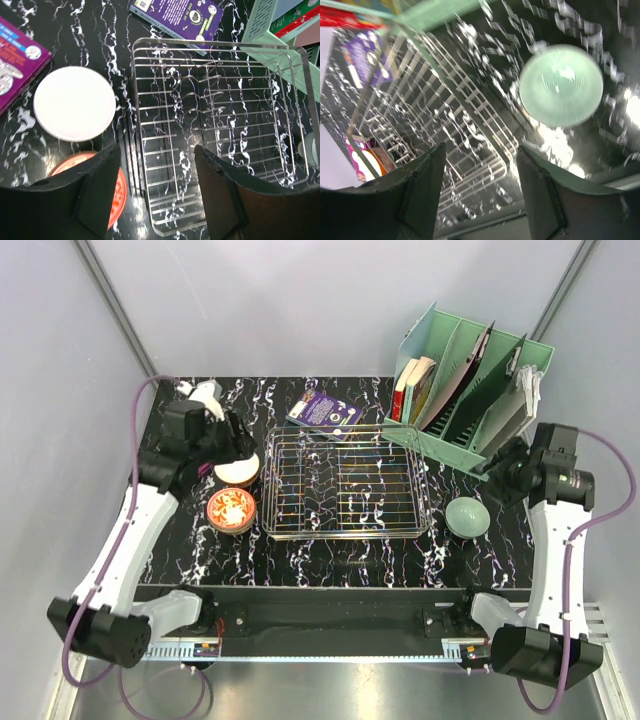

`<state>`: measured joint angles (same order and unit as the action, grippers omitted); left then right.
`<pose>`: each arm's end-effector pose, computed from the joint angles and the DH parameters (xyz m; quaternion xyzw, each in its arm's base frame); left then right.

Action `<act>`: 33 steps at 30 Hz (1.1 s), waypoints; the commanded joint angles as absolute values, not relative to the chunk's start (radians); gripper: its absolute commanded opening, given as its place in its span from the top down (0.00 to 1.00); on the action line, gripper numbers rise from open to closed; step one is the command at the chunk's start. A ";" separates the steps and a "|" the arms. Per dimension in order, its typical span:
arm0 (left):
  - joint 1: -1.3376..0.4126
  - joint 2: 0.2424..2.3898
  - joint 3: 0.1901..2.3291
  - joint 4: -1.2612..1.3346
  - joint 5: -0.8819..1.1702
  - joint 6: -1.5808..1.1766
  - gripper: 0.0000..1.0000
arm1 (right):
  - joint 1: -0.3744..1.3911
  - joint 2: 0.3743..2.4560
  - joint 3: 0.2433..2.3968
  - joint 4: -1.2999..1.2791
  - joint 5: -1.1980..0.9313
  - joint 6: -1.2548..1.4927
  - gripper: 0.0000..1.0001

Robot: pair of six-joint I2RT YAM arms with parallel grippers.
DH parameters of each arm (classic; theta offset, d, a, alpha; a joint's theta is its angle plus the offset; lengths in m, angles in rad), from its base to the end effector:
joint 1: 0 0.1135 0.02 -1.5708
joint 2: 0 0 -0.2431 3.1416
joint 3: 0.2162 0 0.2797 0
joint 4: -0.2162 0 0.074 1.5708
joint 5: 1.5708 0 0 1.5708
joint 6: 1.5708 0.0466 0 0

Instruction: Unload the bowls from the dish rack

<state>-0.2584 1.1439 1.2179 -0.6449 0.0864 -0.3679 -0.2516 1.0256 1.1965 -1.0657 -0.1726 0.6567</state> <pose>0.2781 -0.0777 0.3497 -0.0273 0.8766 -0.1836 0.4440 0.2228 -0.0490 0.3334 0.3867 0.8572 0.1461 0.3073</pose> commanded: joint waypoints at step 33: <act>-0.247 0.733 1.043 -0.804 -0.094 -0.621 0.33 | -0.253 1.048 1.509 -0.762 -0.393 0.965 0.32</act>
<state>-0.2501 0.7277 1.0309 -0.8486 -0.0921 -0.6289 -0.2516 1.0515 1.4818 -0.7975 -0.3622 0.9562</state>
